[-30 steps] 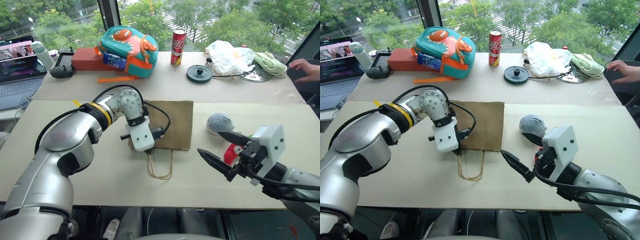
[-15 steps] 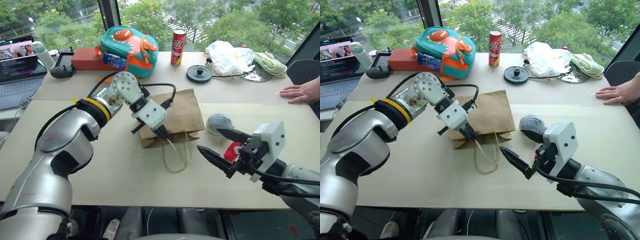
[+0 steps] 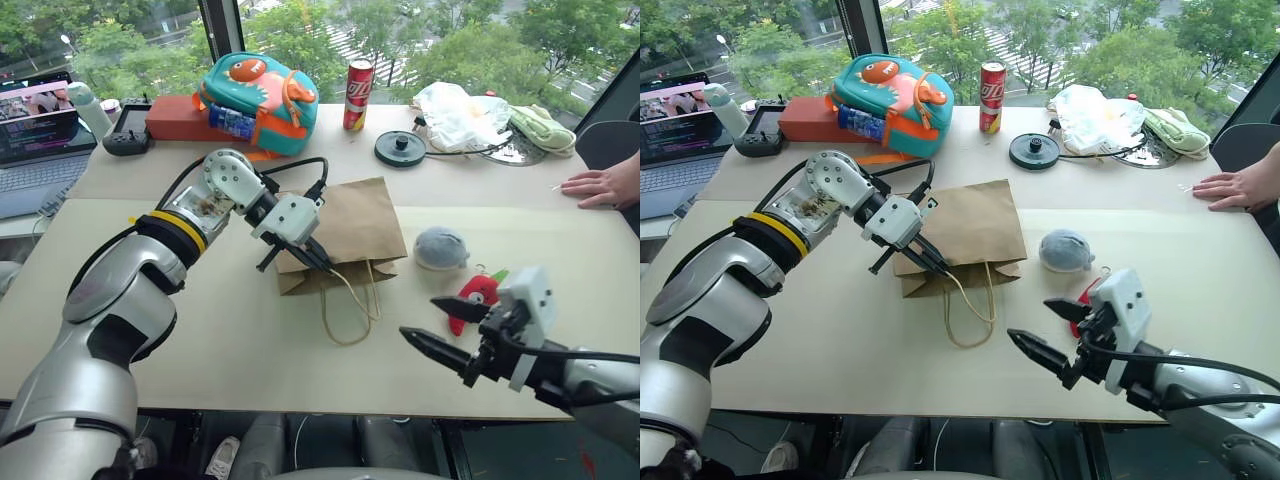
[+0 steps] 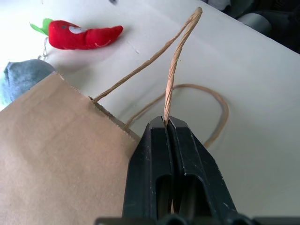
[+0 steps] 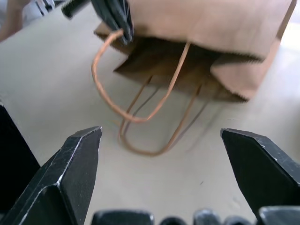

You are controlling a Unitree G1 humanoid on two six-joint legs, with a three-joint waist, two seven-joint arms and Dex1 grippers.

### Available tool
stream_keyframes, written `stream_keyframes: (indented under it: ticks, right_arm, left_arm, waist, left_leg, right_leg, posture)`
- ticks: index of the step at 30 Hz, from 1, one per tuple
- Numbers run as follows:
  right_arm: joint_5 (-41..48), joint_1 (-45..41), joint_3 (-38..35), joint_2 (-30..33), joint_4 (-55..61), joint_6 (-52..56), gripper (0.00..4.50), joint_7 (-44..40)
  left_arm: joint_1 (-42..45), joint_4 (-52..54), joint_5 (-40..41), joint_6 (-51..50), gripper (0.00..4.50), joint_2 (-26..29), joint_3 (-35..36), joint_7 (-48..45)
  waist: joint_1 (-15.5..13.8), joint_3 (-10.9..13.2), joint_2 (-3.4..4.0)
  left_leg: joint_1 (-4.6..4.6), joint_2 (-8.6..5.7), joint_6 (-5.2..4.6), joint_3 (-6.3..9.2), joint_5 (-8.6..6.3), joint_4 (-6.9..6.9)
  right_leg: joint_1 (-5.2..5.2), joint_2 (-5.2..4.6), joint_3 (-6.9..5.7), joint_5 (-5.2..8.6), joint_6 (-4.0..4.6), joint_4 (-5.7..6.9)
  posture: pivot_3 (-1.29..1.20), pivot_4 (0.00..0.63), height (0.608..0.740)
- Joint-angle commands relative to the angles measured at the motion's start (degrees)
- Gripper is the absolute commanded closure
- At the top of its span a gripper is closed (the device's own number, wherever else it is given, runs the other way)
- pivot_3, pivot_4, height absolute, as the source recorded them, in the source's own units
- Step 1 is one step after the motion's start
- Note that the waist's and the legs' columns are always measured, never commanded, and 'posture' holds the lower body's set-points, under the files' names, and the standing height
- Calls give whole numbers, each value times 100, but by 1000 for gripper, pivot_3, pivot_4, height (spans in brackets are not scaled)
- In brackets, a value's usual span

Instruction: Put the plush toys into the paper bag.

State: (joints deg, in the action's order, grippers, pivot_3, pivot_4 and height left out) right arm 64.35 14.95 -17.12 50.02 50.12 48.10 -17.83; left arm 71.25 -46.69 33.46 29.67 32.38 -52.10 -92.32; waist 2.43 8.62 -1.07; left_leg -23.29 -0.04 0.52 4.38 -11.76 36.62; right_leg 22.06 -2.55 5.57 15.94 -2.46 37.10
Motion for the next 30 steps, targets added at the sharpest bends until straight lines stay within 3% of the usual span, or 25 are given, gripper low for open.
stream_keyframes:
  ticks: [1,5,14,24,30]
  right_arm:
    - [-453,-518,670,-356,-30,-52,260,390]
    - [-920,-810,1125,-683,-167,-25,1325,644]
    - [-1249,-745,1468,-940,-76,-54,4437,573]
    - [-1398,-163,796,-713,96,-246,4479,87]
    - [-1701,-486,1431,-918,-19,8,4479,254]
  left_arm:
    - [26,-18,-75,-53,4478,-62,271,-18]
    - [-1,0,-118,-50,4500,-73,305,-18]
    - [-26,54,-149,-67,4500,-89,329,-18]
    - [-21,42,-174,-82,4500,-117,341,-18]
    - [3,101,-106,-229,4500,-169,450,-18]
  waist:
    - [14,0,0]
    - [4,-1,3]
    - [-5,-1,3]
    - [0,-1,3]
    - [14,-1,3]
  left_leg:
    - [0,3,0,0,0,0]
    - [-1,4,-1,1,1,1]
    - [-6,0,-2,4,0,1]
    - [-5,1,-3,5,0,1]
    - [-1,5,-3,5,0,1]
  right_leg:
    - [0,4,0,0,0,-1]
    - [4,6,0,2,-3,1]
    - [5,3,-1,0,0,0]
    - [4,4,-1,0,0,1]
    - [4,8,-1,0,0,3]
  posture:
    - [0,150,740]
    - [0,150,740]
    - [0,150,740]
    - [0,150,740]
    - [0,150,740]
